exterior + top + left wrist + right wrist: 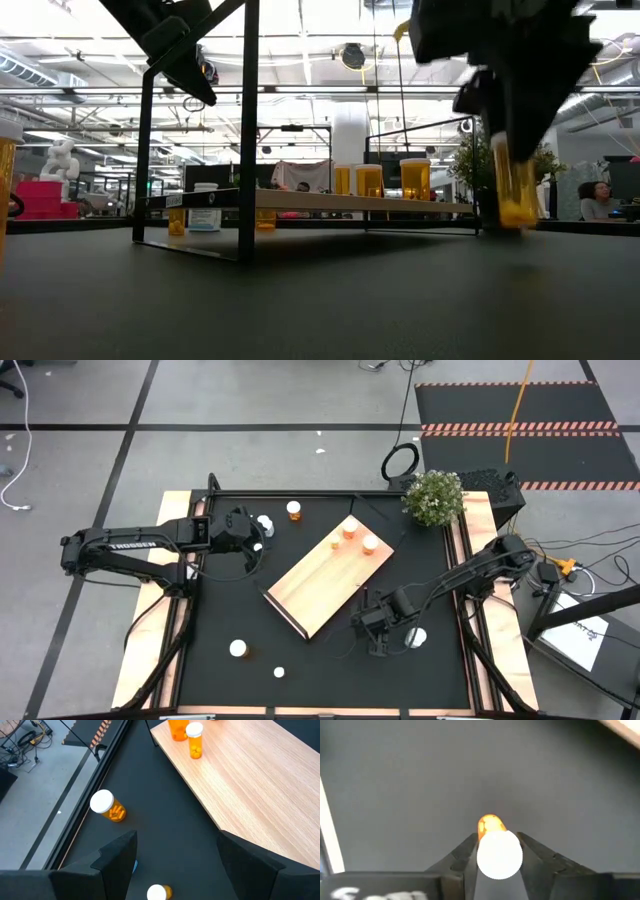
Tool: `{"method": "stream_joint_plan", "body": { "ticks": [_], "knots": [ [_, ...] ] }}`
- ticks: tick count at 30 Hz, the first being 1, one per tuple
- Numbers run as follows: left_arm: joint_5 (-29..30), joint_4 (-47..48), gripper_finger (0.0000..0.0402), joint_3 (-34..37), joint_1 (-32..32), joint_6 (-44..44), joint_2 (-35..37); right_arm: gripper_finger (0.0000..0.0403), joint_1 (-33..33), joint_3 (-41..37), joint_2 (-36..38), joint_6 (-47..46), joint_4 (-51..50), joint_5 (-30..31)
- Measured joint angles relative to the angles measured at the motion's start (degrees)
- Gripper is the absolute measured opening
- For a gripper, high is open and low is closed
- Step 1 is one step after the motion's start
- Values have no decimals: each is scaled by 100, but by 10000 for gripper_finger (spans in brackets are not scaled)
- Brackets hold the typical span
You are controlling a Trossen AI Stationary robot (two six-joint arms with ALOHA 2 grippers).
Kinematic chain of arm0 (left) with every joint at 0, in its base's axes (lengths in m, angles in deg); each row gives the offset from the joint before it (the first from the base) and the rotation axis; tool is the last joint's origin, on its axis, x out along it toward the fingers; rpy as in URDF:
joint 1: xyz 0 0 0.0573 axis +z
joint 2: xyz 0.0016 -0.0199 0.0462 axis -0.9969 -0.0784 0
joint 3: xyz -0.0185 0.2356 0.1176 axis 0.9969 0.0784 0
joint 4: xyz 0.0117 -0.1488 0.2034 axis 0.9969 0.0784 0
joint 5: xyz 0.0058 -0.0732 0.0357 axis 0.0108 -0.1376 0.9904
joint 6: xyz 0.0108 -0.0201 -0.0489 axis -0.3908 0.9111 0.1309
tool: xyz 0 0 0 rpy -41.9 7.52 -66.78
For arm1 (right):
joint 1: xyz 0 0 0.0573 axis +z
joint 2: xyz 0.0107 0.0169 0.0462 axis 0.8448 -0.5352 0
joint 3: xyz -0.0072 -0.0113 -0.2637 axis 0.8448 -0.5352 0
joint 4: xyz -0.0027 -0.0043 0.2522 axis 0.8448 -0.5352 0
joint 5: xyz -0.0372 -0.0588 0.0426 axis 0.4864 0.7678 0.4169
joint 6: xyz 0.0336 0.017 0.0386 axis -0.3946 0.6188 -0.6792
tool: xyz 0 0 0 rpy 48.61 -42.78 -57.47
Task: Pick and place medicine bottles onto shelf by color
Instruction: Align the small orange pill bottle with the other small pill bottle on the shelf
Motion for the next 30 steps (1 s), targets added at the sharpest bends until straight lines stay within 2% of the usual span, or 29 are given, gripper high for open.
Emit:
{"method": "stream_joint_plan", "body": {
  "ticks": [8,15,24,30],
  "knots": [
    [0,-8,273,0,-1,-7,0,111,-232,213,629,-61,-196,228],
    [0,-87,273,0,-1,-35,-1,112,-614,1043,741,420,-855,632],
    [0,-193,273,0,-1,-33,0,113,-1477,1777,744,1312,-1830,562],
    [0,-240,273,0,-1,-42,-1,113,-2191,1865,736,1758,-1973,142]
  ]
}}
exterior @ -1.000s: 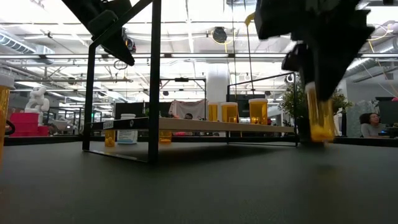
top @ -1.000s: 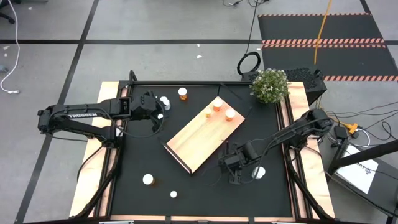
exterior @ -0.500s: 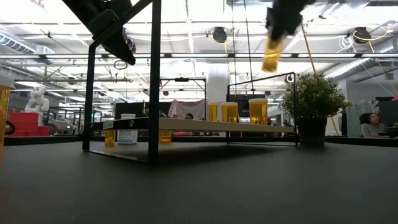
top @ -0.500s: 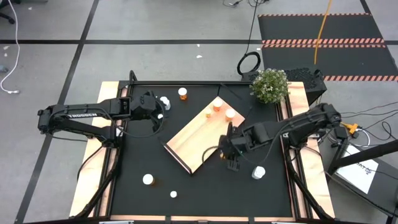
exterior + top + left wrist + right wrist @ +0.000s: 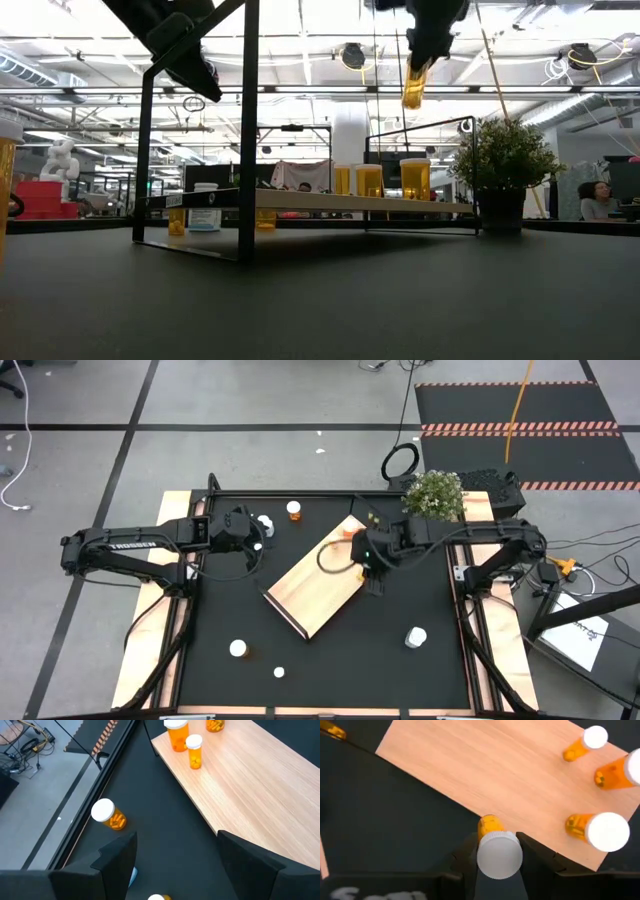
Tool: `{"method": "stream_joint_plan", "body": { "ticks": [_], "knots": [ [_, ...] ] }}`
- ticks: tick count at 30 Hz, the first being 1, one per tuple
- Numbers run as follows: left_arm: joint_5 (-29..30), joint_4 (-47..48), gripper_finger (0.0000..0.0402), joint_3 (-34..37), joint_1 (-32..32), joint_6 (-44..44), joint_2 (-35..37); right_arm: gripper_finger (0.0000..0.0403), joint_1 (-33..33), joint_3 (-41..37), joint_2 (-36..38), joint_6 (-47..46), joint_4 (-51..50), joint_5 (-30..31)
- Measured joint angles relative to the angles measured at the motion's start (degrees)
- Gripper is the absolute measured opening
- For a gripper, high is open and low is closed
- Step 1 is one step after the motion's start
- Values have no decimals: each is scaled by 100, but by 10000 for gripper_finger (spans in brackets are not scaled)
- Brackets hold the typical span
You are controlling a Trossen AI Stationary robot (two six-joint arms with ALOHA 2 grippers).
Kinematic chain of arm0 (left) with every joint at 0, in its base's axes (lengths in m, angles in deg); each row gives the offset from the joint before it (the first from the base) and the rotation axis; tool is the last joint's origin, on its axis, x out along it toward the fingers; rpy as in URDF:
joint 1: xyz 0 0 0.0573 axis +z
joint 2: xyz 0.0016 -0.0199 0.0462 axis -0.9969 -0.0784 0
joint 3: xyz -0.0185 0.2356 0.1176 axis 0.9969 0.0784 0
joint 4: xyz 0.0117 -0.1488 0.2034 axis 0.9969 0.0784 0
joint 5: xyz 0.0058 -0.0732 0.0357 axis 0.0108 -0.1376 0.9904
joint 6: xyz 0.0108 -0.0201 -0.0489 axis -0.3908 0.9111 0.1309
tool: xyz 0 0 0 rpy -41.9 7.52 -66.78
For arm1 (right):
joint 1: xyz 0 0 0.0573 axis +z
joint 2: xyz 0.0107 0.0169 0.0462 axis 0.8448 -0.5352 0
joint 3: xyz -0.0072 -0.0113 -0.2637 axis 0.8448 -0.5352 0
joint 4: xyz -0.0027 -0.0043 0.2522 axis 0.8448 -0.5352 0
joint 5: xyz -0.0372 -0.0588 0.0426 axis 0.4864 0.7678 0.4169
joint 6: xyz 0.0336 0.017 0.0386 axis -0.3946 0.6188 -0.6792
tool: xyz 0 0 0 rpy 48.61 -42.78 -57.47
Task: Pick and place medicine bottles onto shelf by color
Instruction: Align the small orange pill bottle with the other small pill bottle on the shelf
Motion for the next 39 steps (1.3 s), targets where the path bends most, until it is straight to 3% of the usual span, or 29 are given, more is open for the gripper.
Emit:
{"method": "stream_joint_plan", "body": {
  "ticks": [11,15,26,39],
  "knots": [
    [0,-18,273,0,0,-12,0,114,-913,15,-143,495,208,-248],
    [0,-24,273,0,1,-15,1,114,-925,16,-394,490,391,3],
    [-2,-46,273,0,-9,-19,0,114,-906,31,-1326,677,328,-139],
    [-4,-41,273,0,-13,-21,0,114,-916,-146,-1529,580,661,197]
  ]
}}
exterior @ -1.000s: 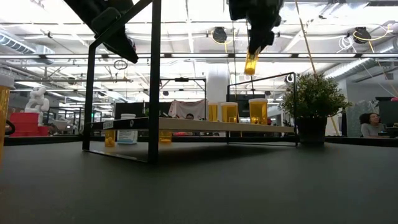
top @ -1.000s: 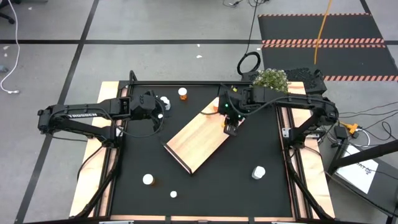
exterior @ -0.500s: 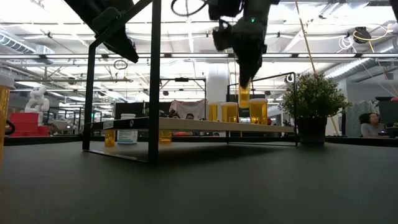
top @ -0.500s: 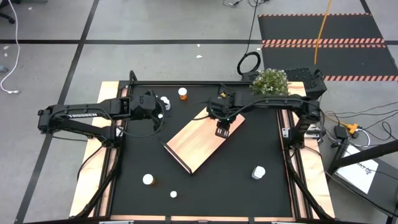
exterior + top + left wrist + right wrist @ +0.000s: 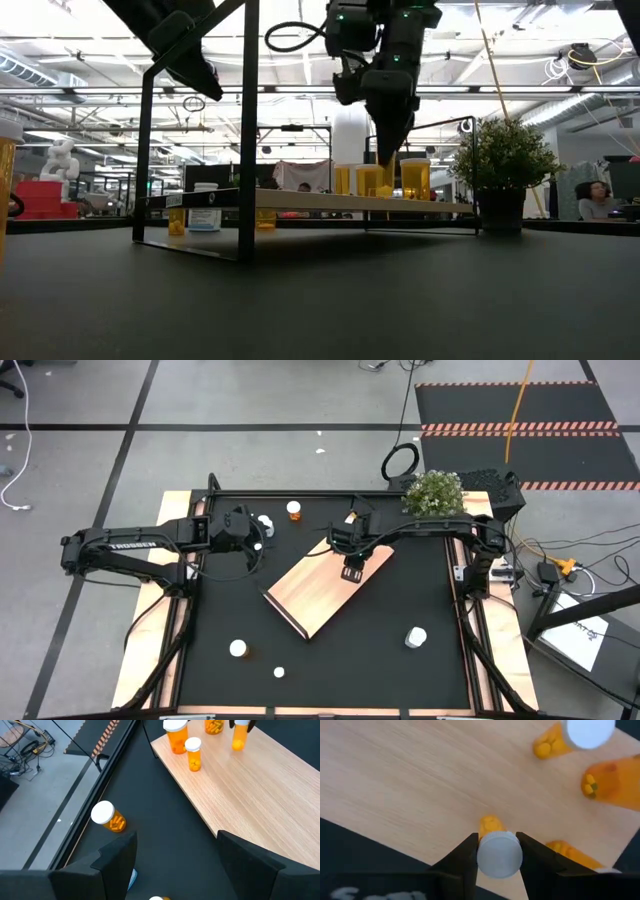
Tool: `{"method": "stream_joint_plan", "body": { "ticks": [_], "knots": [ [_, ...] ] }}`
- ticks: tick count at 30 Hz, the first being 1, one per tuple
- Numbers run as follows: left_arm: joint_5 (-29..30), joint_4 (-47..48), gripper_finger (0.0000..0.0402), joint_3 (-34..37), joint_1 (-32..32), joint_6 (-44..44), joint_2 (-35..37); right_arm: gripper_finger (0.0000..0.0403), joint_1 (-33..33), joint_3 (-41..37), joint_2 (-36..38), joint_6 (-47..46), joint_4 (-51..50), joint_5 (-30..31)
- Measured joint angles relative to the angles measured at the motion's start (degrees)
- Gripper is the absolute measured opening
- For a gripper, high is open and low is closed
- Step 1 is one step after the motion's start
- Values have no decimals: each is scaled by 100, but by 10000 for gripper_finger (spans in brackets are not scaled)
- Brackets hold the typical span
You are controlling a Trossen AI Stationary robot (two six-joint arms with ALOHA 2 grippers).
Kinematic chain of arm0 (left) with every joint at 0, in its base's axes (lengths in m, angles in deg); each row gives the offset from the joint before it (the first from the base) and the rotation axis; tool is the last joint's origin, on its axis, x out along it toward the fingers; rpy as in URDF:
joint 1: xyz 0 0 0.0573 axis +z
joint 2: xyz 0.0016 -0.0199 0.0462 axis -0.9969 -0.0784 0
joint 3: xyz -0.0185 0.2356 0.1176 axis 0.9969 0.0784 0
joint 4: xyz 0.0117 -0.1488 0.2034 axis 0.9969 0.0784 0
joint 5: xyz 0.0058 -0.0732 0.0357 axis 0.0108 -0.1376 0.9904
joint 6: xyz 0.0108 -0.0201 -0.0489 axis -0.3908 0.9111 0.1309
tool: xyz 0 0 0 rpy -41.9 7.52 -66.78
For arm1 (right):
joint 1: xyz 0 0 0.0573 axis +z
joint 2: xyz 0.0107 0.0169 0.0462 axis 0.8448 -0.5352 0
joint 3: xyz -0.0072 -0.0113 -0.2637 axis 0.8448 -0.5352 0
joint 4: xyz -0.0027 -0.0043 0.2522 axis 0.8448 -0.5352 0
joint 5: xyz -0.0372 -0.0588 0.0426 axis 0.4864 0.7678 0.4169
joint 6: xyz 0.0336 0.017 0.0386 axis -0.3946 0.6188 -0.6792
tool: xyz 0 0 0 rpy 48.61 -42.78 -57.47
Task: Pick and place medicine bottles onto shelf by color
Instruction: Align the small orange pill bottle with the other small pill bottle on the shelf
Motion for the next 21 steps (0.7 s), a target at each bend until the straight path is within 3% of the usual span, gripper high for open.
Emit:
{"method": "stream_joint_plan", "body": {
  "ticks": [21],
  "knots": [
    [-4,2,273,0,0,-7,0,114,109,2,-18,-113,245,155]
  ]
}}
